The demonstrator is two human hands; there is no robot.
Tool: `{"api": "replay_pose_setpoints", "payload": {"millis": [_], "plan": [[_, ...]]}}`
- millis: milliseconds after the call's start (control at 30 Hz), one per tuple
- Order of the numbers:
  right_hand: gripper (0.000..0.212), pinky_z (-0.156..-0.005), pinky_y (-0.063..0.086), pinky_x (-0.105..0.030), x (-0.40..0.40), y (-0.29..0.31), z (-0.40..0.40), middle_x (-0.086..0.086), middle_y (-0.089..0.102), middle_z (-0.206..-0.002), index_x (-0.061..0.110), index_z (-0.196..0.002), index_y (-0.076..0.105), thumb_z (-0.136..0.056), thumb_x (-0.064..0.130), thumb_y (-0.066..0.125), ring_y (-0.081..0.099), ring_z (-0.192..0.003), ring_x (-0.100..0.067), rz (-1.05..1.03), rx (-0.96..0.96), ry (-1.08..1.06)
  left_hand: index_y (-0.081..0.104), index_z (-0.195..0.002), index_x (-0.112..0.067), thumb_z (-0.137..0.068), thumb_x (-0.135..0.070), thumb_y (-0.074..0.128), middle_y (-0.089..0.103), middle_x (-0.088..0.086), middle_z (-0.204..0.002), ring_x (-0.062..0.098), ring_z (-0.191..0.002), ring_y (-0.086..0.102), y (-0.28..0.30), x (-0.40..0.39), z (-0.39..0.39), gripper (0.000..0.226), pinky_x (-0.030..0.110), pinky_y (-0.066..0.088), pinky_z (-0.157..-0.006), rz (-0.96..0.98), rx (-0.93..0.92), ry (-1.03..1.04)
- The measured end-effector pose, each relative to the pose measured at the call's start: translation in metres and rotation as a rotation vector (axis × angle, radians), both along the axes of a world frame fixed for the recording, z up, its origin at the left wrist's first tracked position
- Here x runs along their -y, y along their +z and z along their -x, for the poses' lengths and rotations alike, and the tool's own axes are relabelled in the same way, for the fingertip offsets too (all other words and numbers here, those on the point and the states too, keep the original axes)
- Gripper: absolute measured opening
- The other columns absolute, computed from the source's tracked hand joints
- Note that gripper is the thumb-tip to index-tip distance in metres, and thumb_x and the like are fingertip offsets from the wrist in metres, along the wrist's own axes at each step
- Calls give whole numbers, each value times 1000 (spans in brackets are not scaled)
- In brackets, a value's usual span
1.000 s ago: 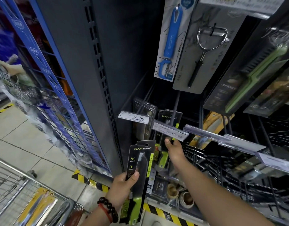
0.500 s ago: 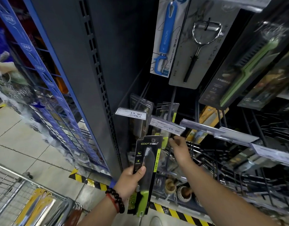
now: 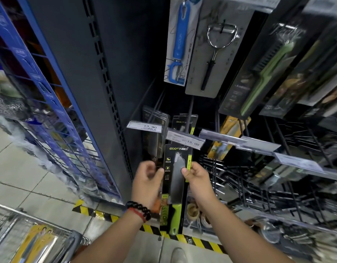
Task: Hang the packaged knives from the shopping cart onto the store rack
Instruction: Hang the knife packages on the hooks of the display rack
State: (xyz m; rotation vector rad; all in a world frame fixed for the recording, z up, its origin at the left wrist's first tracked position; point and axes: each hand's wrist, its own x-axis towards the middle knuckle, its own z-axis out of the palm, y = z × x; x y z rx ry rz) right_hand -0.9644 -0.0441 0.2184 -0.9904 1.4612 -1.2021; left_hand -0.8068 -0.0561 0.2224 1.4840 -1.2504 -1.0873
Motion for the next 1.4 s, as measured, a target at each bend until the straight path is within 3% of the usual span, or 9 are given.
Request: {"api": "replay_pose_setpoints", "payload": {"millis": [100, 200, 400, 567, 700, 800, 900, 1233, 1400], "plan": [[14, -76, 44, -35, 6, -3, 3, -32, 55, -85, -1, -91, 58, -97, 11, 57, 51, -79, -21, -23, -79, -14, 53, -111, -26, -81, -15, 72, 46, -4, -119, 14, -113, 48, 31, 10, -25, 37, 32, 44, -98, 333, 214, 153], [10, -80, 46, -34, 12, -5, 4, -17, 65, -84, 9, -89, 62, -97, 8, 56, 58, -83, -19, -10, -64, -61, 42, -135, -17, -76, -20, 79, 26, 13, -142, 24, -134, 23, 49, 25, -51, 70, 32, 22, -113, 552, 425, 278], [9, -87, 48, -31, 22, 6, 2, -10, 70, -100, 10, -100, 63, -99, 11, 54, 64, -93, -17, 44, -62, -88, 6, -148, -37, -66, -36, 85, -5, 19, -157, 42, -143, -6, 66, 67, -77, 114, 56, 8, -114, 488, 677, 252], [15, -95, 46, -27, 30, 16, 1, -1, 69, -106, 17, -108, 62, -99, 9, 53, 63, -103, -16, 85, -54, -107, 0, -145, -42, -67, -23, 84, -4, 23, -157, 46, -143, -5, 58, 80, -85, 116, 56, 8, -115, 542, 729, 239], [20, -87, 45, -13, 29, 20, -2, 9, 66, -101, 27, -99, 59, -99, 8, 52, 61, -98, -5, 85, -50, -111, 0, -143, -44, -70, -20, 83, -3, 23, -157, 44, -143, -4, 54, 82, -92, 114, 53, 8, -116, 563, 756, 226], [13, -99, 47, -30, 28, 12, -2, -3, 67, -111, 15, -109, 62, -98, 12, 55, 62, -109, -17, 66, -67, -116, 0, -144, -43, -70, -21, 84, -3, 23, -157, 43, -143, -5, 53, 82, -94, 114, 51, 7, -116, 565, 762, 219], [17, -91, 49, -27, 22, 10, -2, 1, 69, -101, 22, -98, 62, -98, 8, 53, 64, -96, -12, 76, -53, -140, 1, -145, -43, -70, -23, 85, -3, 22, -157, 42, -143, -5, 51, 82, -96, 114, 49, 5, -117, 566, 763, 211], [10, -94, 51, -45, 19, 0, -3, -12, 71, -100, 15, -99, 64, -98, 10, 56, 66, -98, -29, 29, -55, -164, 6, -146, -38, -68, -20, 86, 0, 26, -156, 46, -142, 0, 46, 85, -98, 113, 54, 8, -114, 610, 777, 229], [13, -86, 52, -34, 18, -5, -3, -4, 70, -95, 18, -96, 62, -98, 9, 54, 66, -93, -22, 16, -48, -181, 5, -146, -39, -68, -19, 85, 0, 26, -155, 47, -142, 0, 46, 87, -98, 114, 53, 7, -114, 631, 778, 229]]}}
